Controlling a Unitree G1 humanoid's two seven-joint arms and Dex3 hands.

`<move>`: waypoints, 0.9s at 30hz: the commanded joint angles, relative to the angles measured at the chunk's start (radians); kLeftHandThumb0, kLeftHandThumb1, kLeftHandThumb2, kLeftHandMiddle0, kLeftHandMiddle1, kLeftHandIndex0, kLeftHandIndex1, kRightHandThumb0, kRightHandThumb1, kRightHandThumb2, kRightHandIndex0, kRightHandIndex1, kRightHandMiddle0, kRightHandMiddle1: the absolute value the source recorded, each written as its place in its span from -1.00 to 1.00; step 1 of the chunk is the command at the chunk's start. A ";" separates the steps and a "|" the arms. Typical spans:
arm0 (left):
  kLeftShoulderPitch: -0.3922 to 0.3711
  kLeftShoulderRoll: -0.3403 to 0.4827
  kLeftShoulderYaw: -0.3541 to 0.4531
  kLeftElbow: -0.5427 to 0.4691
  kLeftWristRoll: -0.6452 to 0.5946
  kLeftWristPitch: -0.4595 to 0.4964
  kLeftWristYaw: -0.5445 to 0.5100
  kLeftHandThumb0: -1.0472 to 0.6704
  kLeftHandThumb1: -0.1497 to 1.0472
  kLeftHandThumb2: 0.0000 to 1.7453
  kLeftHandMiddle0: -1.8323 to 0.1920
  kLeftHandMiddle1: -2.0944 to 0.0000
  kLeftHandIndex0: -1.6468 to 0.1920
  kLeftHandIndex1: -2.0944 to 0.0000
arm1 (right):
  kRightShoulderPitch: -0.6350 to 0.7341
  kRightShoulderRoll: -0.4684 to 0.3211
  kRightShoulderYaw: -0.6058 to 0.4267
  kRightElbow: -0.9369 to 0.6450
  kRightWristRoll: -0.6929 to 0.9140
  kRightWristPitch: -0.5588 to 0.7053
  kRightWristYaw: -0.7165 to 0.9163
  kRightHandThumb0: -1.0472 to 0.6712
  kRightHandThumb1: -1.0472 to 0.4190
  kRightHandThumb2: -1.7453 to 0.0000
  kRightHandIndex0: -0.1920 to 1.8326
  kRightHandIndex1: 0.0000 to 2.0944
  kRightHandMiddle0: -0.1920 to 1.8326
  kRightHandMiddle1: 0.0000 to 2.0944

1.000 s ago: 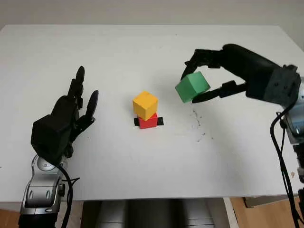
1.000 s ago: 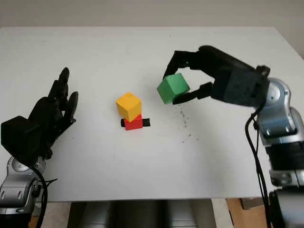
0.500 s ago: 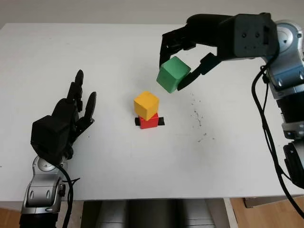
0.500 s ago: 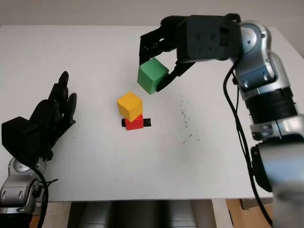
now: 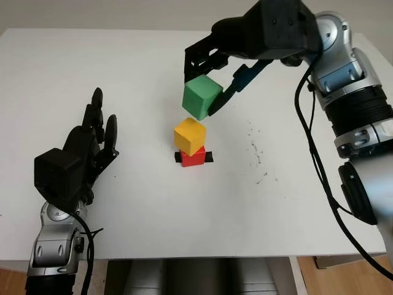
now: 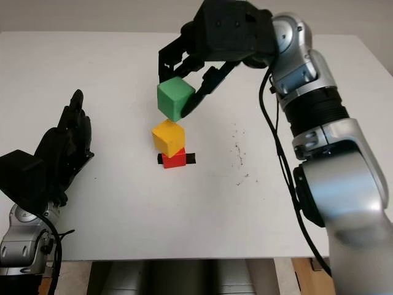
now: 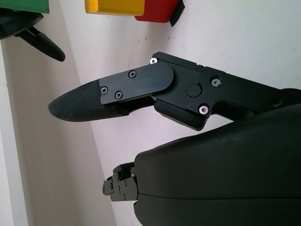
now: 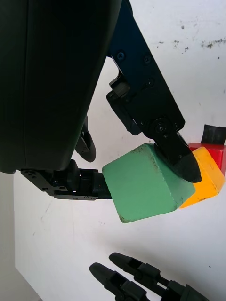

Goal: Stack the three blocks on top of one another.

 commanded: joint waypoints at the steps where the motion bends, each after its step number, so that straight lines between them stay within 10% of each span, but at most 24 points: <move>1: -0.004 0.001 0.006 -0.010 -0.005 -0.001 -0.002 -0.83 1.00 -0.23 1.00 1.00 0.92 0.94 | -0.036 0.009 -0.021 0.021 0.012 -0.001 -0.009 -0.33 -0.78 0.94 -0.37 -0.94 -0.34 0.46; 27: 0.007 0.007 0.001 -0.015 0.022 0.008 -0.002 -0.79 1.00 -0.20 1.00 1.00 0.94 0.95 | 0.011 0.032 -0.016 0.066 0.008 -0.086 -0.002 -0.36 -0.80 0.94 -0.38 -0.95 -0.38 0.50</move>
